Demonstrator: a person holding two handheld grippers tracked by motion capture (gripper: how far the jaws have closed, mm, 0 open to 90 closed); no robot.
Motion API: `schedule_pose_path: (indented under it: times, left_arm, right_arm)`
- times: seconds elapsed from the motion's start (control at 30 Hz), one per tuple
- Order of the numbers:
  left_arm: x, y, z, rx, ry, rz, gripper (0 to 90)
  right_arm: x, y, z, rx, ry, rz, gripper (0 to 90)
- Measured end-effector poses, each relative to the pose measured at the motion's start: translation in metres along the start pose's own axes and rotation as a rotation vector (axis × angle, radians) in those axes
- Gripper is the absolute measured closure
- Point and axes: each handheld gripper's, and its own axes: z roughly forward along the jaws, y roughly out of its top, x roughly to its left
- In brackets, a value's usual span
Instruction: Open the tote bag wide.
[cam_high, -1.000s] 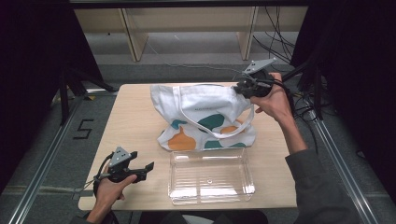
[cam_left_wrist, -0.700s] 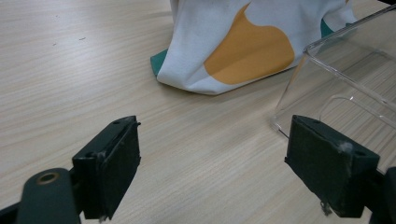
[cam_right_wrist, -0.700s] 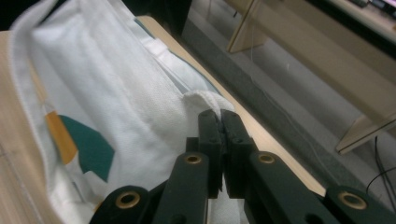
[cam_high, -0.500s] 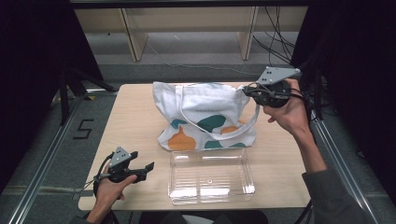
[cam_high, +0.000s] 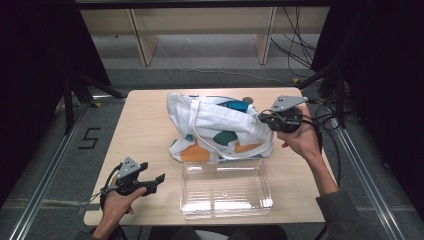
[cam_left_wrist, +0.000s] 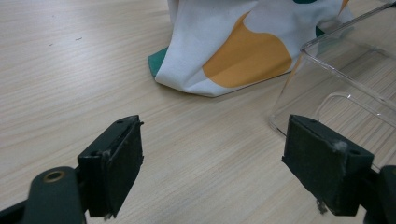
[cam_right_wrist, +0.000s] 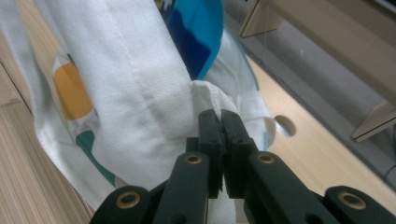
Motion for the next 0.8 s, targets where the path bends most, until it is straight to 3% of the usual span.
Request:
schedule_pose_path:
  times: [0.1,0.37,0.53,0.8]
  left_arm:
    - [0.0,0.0,0.0,0.0,-0.001,0.0,18.8]
    - [0.002,0.0,-0.001,-0.005,-0.006,0.014,19.4]
    - [0.003,0.001,-0.002,-0.011,-0.004,0.005,21.3]
    - [0.006,0.002,-0.004,-0.024,-0.013,-0.009,23.6]
  right_arm:
    - [0.001,-0.012,0.016,0.009,0.018,0.008,89.0]
    - [0.01,-0.039,0.052,0.041,0.1,0.103,88.9]
    - [0.022,-0.045,0.055,0.033,0.131,0.093,88.9]
    - [0.029,-0.059,0.067,0.078,0.179,0.081,88.9]
